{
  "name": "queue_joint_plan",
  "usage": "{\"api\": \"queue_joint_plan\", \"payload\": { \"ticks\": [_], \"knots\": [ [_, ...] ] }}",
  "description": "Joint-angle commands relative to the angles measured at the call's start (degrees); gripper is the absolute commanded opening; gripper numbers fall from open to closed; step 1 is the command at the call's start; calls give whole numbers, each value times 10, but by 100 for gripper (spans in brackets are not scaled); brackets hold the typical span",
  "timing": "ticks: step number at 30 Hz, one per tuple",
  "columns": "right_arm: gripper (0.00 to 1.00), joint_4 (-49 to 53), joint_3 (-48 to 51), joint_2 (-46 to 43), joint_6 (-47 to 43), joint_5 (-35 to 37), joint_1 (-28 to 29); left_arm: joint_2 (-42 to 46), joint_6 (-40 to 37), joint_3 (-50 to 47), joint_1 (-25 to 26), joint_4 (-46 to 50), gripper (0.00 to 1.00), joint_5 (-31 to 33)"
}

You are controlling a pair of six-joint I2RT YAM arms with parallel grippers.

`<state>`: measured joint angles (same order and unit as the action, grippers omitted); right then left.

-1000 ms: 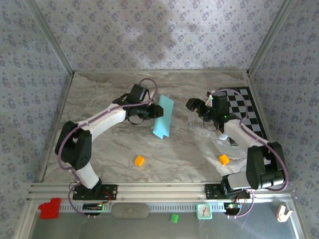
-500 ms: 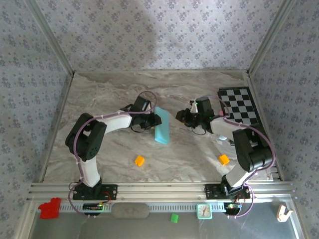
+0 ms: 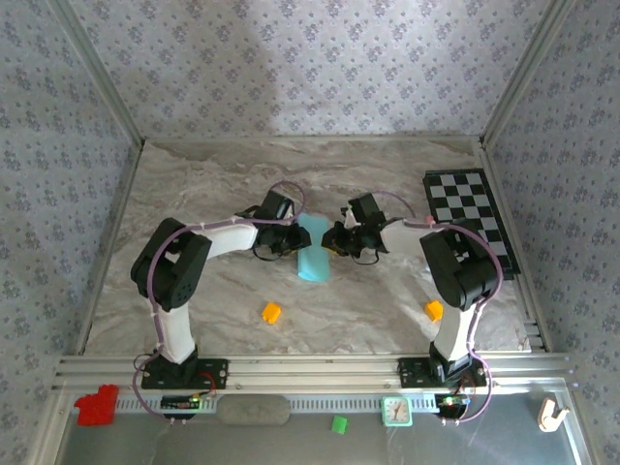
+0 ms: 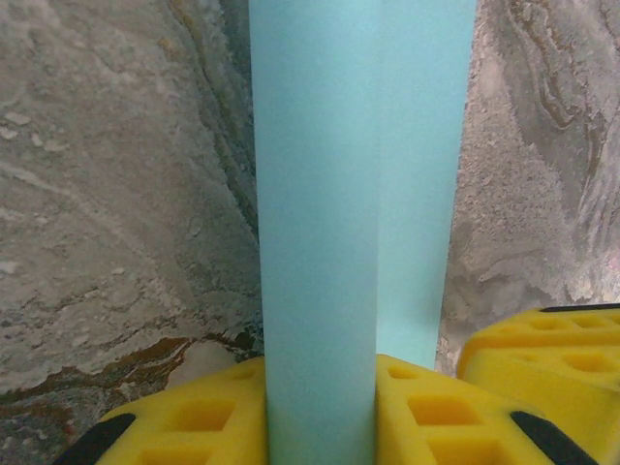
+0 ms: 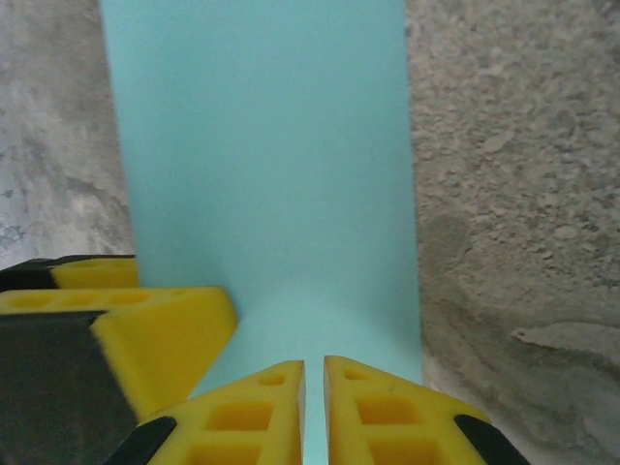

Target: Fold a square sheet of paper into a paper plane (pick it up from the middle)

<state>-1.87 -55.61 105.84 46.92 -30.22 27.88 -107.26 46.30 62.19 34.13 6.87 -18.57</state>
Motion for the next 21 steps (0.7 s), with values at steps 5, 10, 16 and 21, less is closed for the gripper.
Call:
{"api": "queue_joint_plan", "payload": {
  "ticks": [5,10,16,21],
  "knots": [
    [12,86,-34,36,-12,25,11,-8,-15,4,-1,28,30,14],
    [11,123,-39,46,1,59,22,3,-30,20,-1,67,33,36],
    [11,145,-47,57,22,76,32,19,-61,54,-1,133,42,63],
    [12,134,-48,53,40,73,33,22,-68,65,1,169,56,66]
  ]
}}
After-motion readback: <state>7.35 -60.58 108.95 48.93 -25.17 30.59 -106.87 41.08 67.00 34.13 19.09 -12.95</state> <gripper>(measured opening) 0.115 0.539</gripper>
